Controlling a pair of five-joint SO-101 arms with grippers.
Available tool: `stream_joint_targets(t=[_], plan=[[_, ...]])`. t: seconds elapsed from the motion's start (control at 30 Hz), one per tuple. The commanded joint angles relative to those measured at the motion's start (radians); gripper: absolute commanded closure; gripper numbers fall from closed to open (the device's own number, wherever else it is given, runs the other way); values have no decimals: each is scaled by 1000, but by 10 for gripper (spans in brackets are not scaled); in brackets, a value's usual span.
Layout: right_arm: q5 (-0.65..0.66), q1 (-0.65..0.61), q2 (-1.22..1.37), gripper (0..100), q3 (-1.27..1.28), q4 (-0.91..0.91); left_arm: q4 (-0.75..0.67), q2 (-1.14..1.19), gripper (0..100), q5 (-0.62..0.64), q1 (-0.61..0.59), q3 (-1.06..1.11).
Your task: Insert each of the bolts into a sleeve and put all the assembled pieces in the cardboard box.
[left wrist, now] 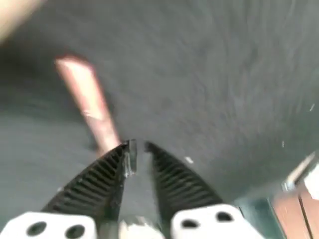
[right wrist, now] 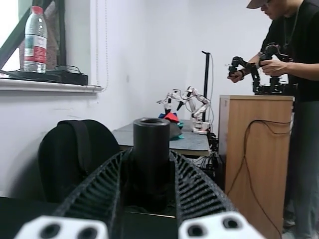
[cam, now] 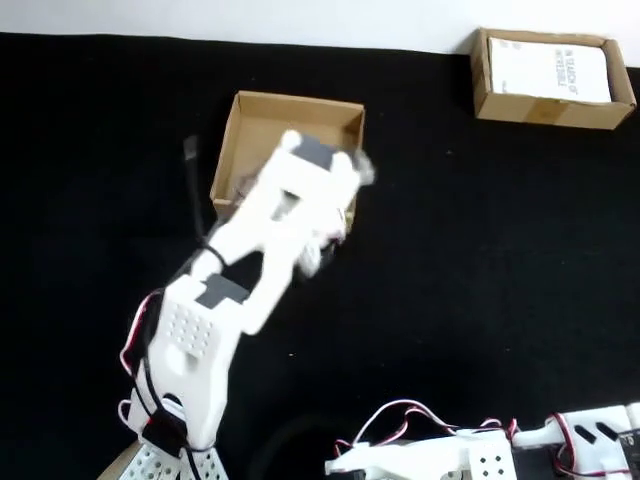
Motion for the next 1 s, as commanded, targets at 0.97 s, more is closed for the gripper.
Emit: stream_joint_targets(t=[0.97], plan=[[8, -61, -7, 991, 65, -16, -399, -79, 992, 793, -386, 303]])
